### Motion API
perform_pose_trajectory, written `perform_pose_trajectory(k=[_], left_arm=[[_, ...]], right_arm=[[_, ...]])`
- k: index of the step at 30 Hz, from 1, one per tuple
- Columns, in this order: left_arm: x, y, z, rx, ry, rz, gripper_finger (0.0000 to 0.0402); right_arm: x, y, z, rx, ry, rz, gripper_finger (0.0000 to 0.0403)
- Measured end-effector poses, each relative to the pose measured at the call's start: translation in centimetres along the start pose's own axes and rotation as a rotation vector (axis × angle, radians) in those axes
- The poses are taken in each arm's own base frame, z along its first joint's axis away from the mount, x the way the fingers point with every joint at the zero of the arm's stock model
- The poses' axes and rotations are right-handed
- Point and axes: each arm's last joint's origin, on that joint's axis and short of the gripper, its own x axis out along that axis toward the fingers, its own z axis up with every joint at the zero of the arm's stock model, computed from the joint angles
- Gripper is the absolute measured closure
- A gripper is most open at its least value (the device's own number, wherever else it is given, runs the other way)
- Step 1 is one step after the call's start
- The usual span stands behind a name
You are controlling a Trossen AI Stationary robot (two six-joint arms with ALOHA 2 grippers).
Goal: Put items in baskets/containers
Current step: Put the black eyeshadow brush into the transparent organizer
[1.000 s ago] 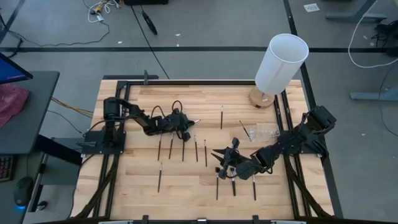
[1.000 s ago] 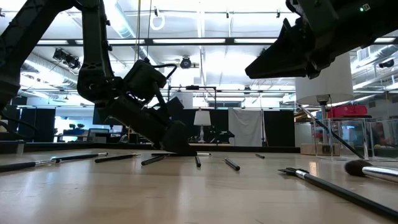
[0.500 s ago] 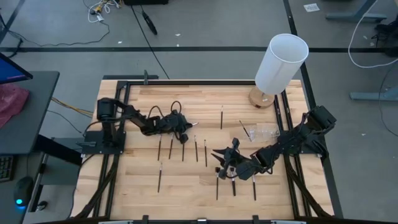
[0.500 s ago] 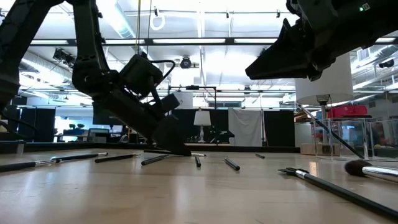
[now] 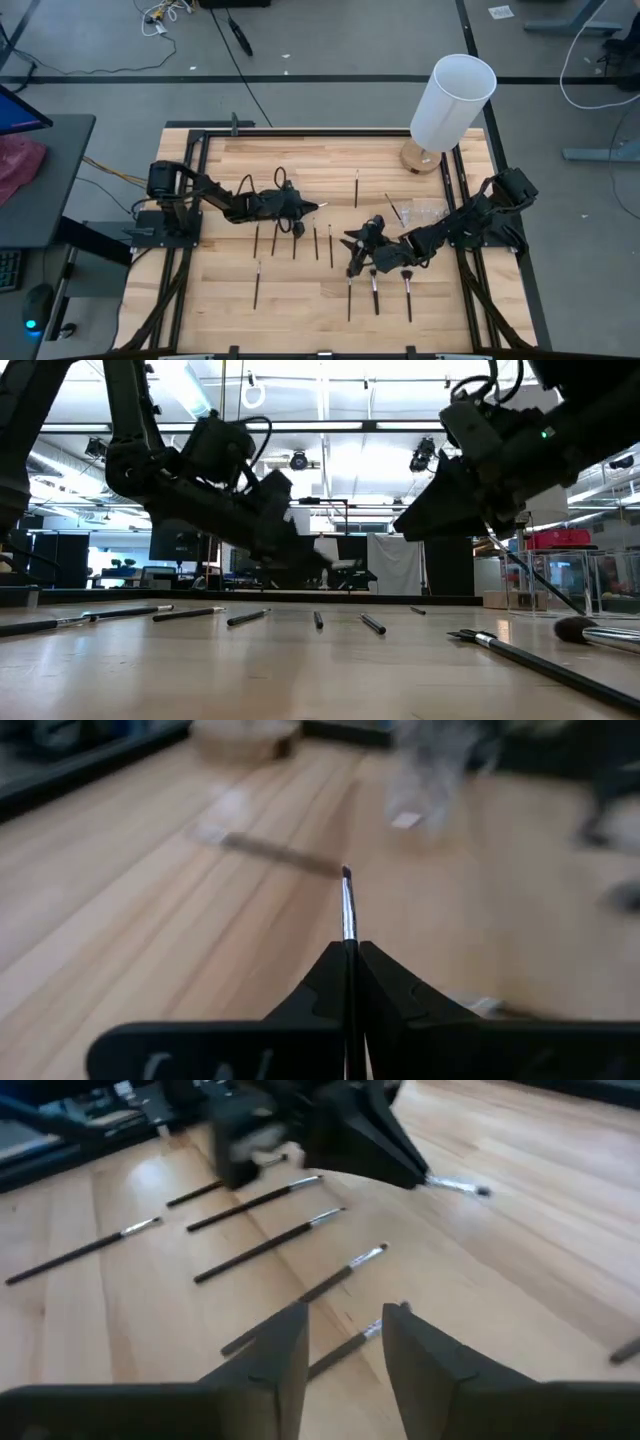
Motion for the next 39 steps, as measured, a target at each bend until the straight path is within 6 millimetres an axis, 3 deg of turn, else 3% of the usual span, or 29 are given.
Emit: perform_pose_trajectory(k=[8,16,28,39], left_arm=[[-0.9,-3.5,2.0,-0.013,-0.218,-0.268,0.0388],[-2.0,-6.2,2.6,-0.017,-0.318,-0.436,0.0385],[-2.1,-6.4,2.9,-0.02,-0.344,-0.445,0.0385],[-1.7,-6.7,3.8,-0.024,-0.374,-0.448,0.0383]], right_arm=[[-0.2,-0.5,-0.4,-0.056,-0.048,0.035,0.0232],[-0.8,0.9,1.7,-0.161,-0.24,0.139,0.0239],[-1.3,1.8,3.3,-0.179,-0.353,0.246,0.0258],[-1.2,2.0,3.6,-0.182,-0.359,0.245,0.0331]])
